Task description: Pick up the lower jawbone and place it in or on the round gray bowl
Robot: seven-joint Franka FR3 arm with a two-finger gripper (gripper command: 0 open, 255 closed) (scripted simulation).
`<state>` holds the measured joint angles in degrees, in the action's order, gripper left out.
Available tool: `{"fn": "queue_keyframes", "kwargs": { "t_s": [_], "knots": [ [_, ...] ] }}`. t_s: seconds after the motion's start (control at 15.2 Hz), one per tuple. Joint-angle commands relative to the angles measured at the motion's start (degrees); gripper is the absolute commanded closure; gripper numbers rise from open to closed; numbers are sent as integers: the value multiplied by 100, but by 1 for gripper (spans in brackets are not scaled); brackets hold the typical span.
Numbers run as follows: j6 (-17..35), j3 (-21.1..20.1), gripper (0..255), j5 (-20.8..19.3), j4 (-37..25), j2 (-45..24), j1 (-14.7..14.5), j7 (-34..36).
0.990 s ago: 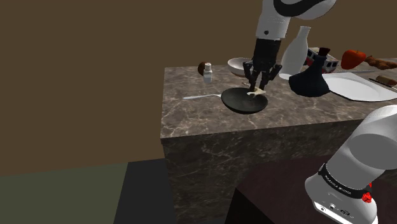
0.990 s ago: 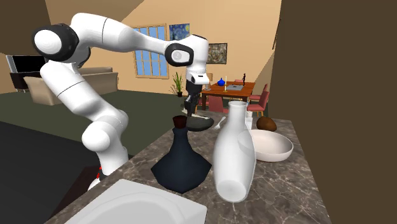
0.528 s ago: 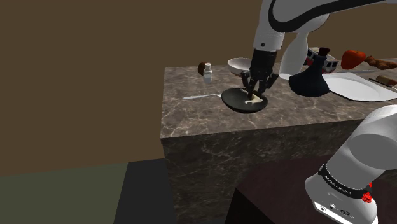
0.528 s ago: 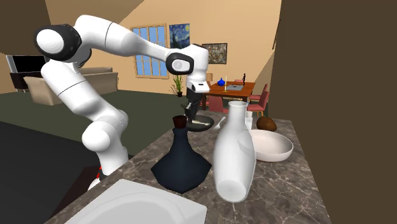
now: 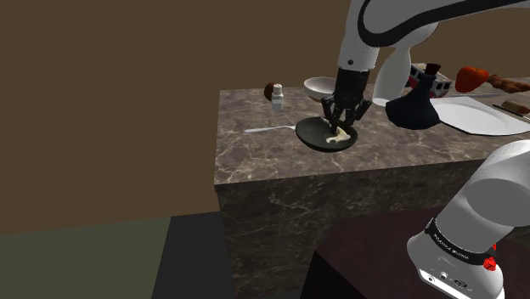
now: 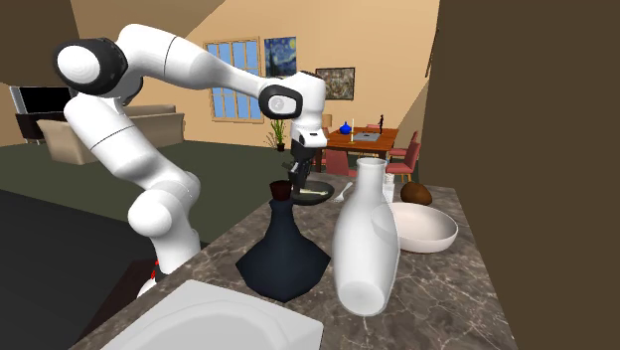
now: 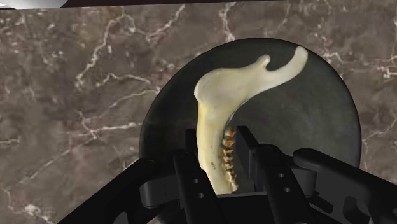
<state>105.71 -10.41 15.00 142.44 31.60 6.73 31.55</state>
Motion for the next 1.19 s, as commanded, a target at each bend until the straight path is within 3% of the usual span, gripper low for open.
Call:
{"fn": "queue_keyframes", "kwargs": {
  "t_s": [0.0,0.33,0.59,1.12],
  "knots": [
    [0,0,0,0,0,0,0,0],
    [0,0,0,0,0,0,0,0],
    [-723,133,0,-125,-702,13,66,29],
    [-722,133,0,-125,-701,12,66,29]
  ]
}}
